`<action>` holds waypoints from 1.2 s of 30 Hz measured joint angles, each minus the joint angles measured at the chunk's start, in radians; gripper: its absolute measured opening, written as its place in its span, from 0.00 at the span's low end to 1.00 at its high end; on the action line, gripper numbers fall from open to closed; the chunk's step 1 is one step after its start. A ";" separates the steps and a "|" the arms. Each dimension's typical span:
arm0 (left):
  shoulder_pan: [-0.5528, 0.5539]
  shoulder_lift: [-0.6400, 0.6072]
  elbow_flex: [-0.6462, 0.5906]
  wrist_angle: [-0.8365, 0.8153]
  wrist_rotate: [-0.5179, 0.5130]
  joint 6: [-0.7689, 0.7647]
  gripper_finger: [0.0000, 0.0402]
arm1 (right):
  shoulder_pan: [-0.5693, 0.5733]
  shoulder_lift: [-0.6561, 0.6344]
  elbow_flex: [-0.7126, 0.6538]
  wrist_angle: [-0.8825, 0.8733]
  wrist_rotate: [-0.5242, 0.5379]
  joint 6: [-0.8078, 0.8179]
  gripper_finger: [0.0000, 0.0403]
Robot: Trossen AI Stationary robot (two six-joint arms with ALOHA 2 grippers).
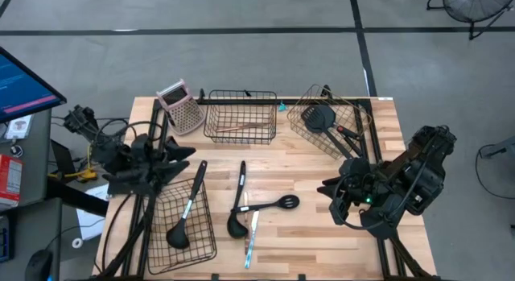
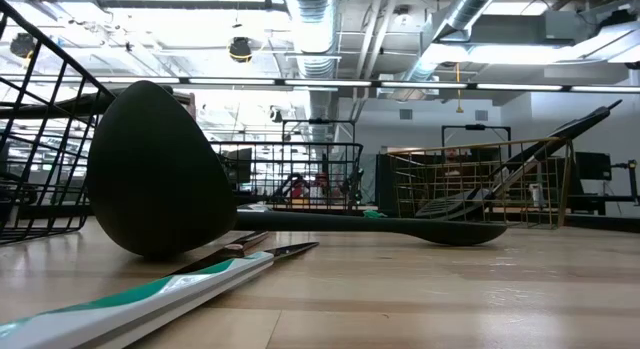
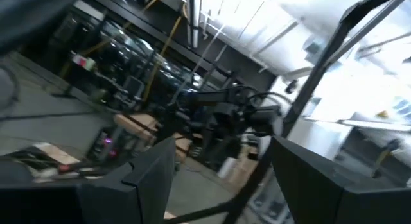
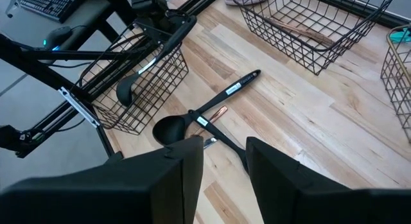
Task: Pick & Place Kitchen Items
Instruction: Put the black serving spoon into the bottom black wire basket
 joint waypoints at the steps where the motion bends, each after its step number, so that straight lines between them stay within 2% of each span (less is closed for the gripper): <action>1: 0.007 0.010 0.002 -0.002 0.000 0.008 0.59 | -0.005 0.000 0.000 0.000 0.001 0.000 0.29; 8: 0.009 0.007 0.004 -0.012 -0.002 -0.046 0.59 | -0.106 0.058 0.000 0.003 -0.012 -0.069 0.29; 10: 0.001 -0.016 0.004 -0.013 0.025 -0.086 0.59 | -0.154 0.093 0.000 0.004 -0.046 -0.120 0.29; 14: -0.030 -0.069 0.005 -0.016 0.082 -0.114 0.59 | -0.256 0.177 0.000 0.030 -0.181 -0.279 0.31; 22: -0.108 -0.141 0.005 -0.118 0.086 -0.118 0.59 | -0.411 0.365 0.000 0.160 -0.439 -0.675 0.53; 26: -0.135 -0.140 0.005 -0.150 0.085 -0.118 0.59 | -0.450 0.443 0.000 0.168 -0.511 -0.821 0.61; 31: -0.148 -0.097 0.005 -0.197 0.058 -0.125 0.59 | -0.456 0.474 -0.001 0.166 -0.617 -0.859 0.62; 36: -0.094 -0.023 0.005 -0.198 0.056 -0.126 0.59 | -0.438 0.405 0.000 0.139 -0.628 -0.822 0.61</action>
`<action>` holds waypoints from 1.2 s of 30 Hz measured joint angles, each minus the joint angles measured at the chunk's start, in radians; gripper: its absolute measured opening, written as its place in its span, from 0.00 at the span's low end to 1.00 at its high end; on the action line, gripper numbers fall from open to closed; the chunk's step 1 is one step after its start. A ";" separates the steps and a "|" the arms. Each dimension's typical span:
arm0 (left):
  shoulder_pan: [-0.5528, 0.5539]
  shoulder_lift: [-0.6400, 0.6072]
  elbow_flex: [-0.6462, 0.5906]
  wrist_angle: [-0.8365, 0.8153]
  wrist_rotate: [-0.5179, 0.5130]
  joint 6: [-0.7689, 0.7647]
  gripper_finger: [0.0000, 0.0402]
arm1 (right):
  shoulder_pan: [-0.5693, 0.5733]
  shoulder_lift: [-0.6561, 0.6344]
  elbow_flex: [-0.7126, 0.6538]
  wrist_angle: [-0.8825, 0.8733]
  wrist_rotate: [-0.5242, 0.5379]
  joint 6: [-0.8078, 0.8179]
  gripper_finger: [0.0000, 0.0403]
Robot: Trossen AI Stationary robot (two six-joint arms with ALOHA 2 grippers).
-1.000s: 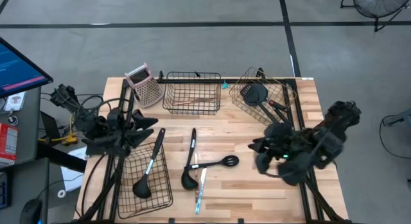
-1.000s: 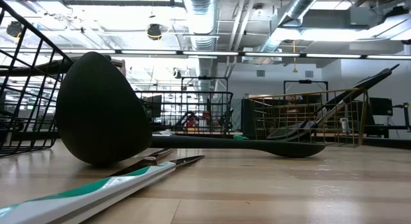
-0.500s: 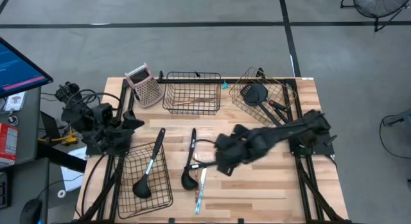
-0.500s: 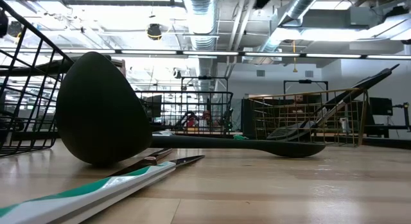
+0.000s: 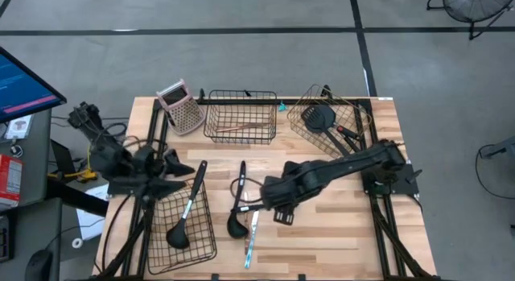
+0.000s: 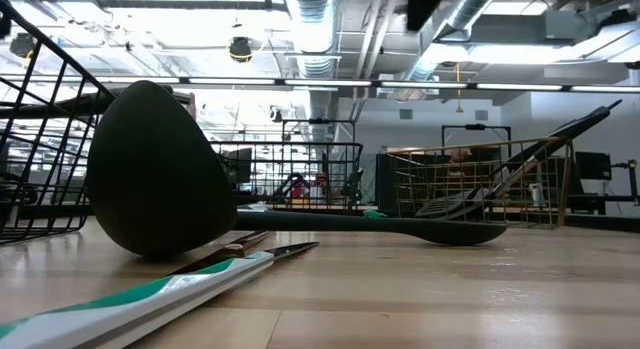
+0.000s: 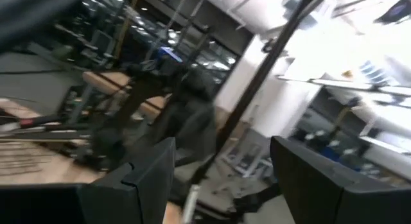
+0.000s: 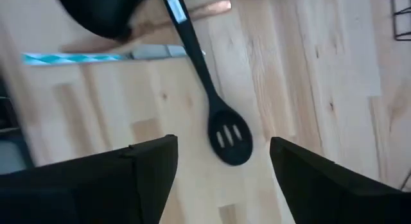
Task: Pick & Place Kitchen Items
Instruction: Put the black serving spoon into the bottom black wire basket
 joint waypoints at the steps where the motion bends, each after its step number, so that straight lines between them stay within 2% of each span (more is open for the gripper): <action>1: 0.019 0.019 0.000 0.000 -0.001 0.000 0.59 | 0.006 -0.023 0.000 -0.009 0.000 0.023 0.61; 6: 0.126 0.118 0.001 -0.005 0.034 -0.015 0.59 | 0.053 -0.135 0.000 -0.023 0.004 0.158 0.61; 10: 0.251 0.209 0.030 -0.010 0.068 -0.143 0.59 | 0.111 -0.221 0.000 -0.023 0.061 0.279 0.61; 15: 0.396 0.337 0.115 -0.012 0.275 -0.168 0.59 | 0.189 -0.295 0.000 -0.019 0.204 0.375 0.61; 18: 0.460 0.416 0.175 -0.078 0.396 -0.168 0.59 | 0.231 -0.321 0.001 -0.015 0.275 0.406 0.61; 23: 0.533 0.550 0.224 -0.165 0.522 -0.168 0.59 | 0.290 -0.335 0.001 -0.008 0.369 0.414 0.61; 29: 0.574 0.701 0.225 -0.192 0.563 -0.151 0.59 | 0.326 -0.325 0.001 -0.009 0.394 0.427 0.61; 36: 0.574 0.866 0.224 -0.203 0.562 -0.012 0.59 | 0.334 -0.325 0.000 -0.012 0.394 0.451 0.61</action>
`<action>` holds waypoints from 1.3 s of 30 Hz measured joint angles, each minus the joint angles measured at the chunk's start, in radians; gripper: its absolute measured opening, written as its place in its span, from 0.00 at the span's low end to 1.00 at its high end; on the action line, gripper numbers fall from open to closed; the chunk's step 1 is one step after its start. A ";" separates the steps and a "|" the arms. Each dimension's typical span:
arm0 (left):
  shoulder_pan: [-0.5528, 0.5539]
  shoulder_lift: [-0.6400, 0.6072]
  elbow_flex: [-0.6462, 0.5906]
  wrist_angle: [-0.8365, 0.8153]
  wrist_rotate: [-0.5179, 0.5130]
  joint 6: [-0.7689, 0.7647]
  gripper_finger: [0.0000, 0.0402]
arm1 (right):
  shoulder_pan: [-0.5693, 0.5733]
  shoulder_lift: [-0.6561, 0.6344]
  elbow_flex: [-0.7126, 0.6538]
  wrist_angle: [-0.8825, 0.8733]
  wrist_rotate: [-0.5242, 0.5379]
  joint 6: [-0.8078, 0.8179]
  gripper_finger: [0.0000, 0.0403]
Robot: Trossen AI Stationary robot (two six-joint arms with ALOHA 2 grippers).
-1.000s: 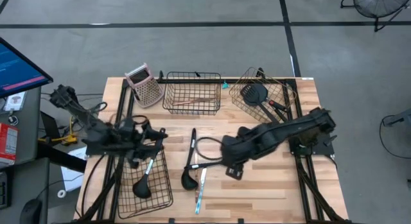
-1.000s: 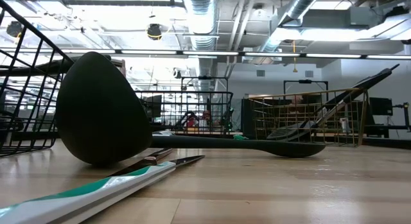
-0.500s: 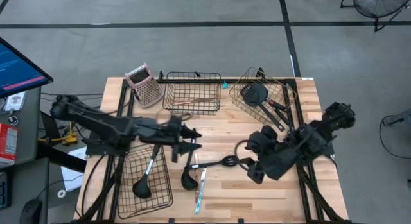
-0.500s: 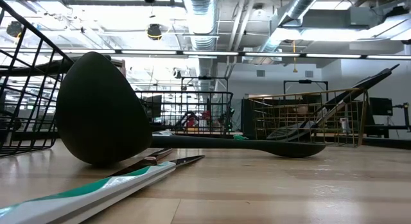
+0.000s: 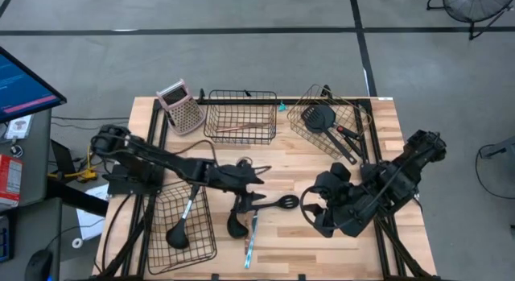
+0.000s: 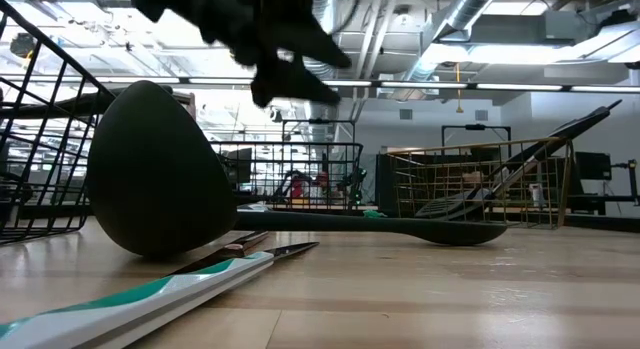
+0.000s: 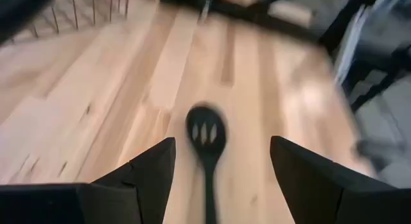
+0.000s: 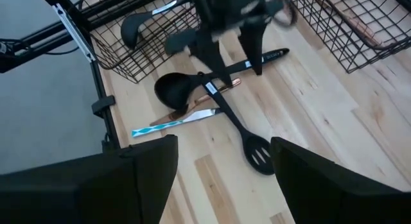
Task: Pick & Place Kitchen Items
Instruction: Put the black serving spoon into the bottom black wire basket
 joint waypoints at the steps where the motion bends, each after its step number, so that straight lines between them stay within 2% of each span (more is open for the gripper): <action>1: 0.000 0.022 0.000 0.004 0.000 0.007 0.59 | 0.000 0.000 0.000 0.000 0.000 0.000 0.61; 13: -0.021 0.179 0.000 0.008 -0.026 0.040 0.59 | 0.000 0.000 0.000 -0.004 0.000 0.014 0.61; 22: -0.077 0.217 0.000 0.029 -0.034 0.067 0.59 | -0.001 0.000 0.000 -0.005 0.000 0.014 0.61; 29: -0.110 0.247 0.000 0.031 -0.123 0.097 0.59 | -0.001 0.000 0.000 -0.004 0.000 0.015 0.61; 39: -0.112 0.294 0.000 -0.001 -0.115 0.110 0.57 | 0.003 0.000 0.000 -0.004 0.000 0.041 0.61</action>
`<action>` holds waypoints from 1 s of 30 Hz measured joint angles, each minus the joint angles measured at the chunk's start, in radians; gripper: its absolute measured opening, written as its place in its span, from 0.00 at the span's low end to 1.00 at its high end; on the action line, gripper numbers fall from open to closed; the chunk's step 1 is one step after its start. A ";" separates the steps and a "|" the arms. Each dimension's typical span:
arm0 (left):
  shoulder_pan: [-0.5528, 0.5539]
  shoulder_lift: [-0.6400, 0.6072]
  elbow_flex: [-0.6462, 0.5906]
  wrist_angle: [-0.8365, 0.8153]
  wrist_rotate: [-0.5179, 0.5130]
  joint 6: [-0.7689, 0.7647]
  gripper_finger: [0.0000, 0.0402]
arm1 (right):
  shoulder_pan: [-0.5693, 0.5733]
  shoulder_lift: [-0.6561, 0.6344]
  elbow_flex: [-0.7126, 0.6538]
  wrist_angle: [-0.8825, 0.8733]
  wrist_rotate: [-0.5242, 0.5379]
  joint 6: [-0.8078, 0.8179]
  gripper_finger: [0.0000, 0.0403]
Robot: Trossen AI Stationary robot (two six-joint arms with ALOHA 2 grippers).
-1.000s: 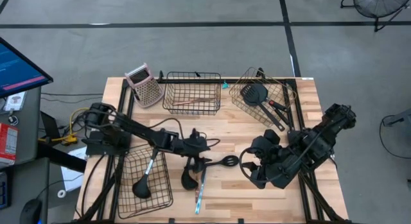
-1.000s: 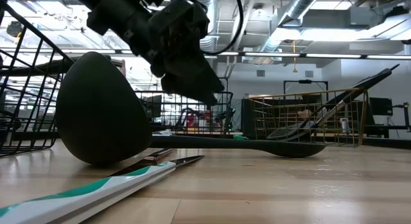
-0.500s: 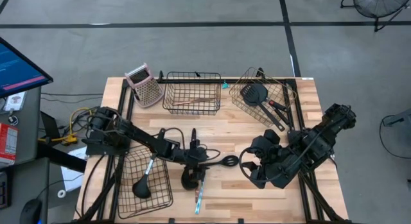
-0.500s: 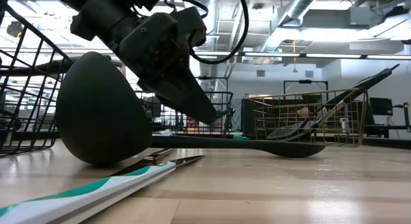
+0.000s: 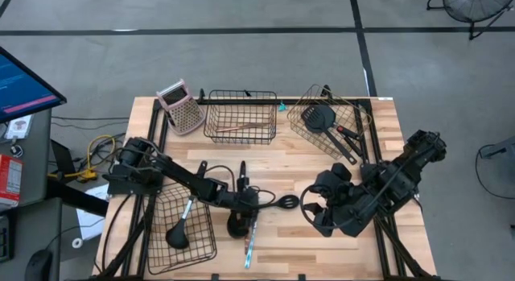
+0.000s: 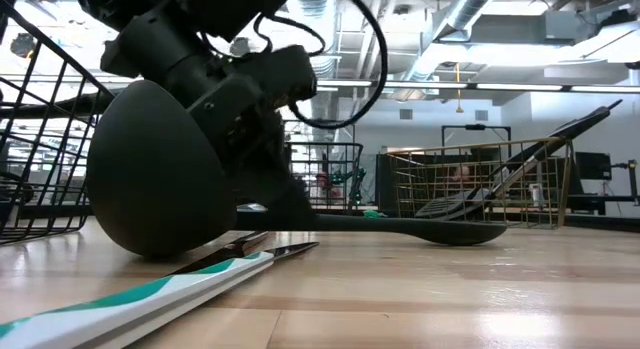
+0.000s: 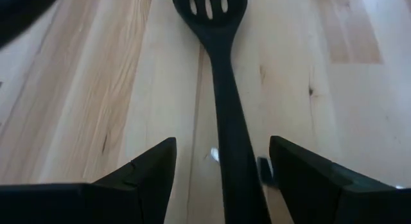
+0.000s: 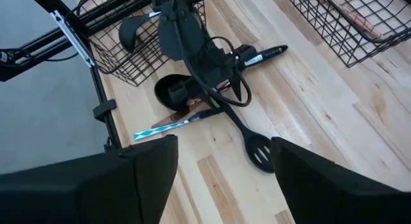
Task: Pick & Place Kitchen Items
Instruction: Put the black serving spoon into the bottom black wire basket
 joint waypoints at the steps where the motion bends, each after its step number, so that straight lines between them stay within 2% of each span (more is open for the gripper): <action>1: 0.000 0.000 0.000 -0.017 0.000 0.000 0.56 | 0.000 0.000 0.000 0.000 0.000 0.000 0.61; 9: 0.011 0.000 0.002 -0.088 0.044 -0.028 0.34 | 0.000 0.000 0.000 0.006 0.000 0.000 0.61; 15: 0.011 -0.035 -0.001 -0.108 0.058 -0.075 0.14 | 0.000 0.000 0.000 0.007 0.000 0.000 0.61; 23: 0.020 -0.130 -0.001 -0.102 0.051 -0.080 0.13 | 0.000 0.000 0.000 0.007 0.000 -0.006 0.61; 30: 0.055 -0.274 -0.001 -0.119 0.043 -0.121 0.13 | 0.000 0.000 0.000 0.005 0.018 -0.016 0.61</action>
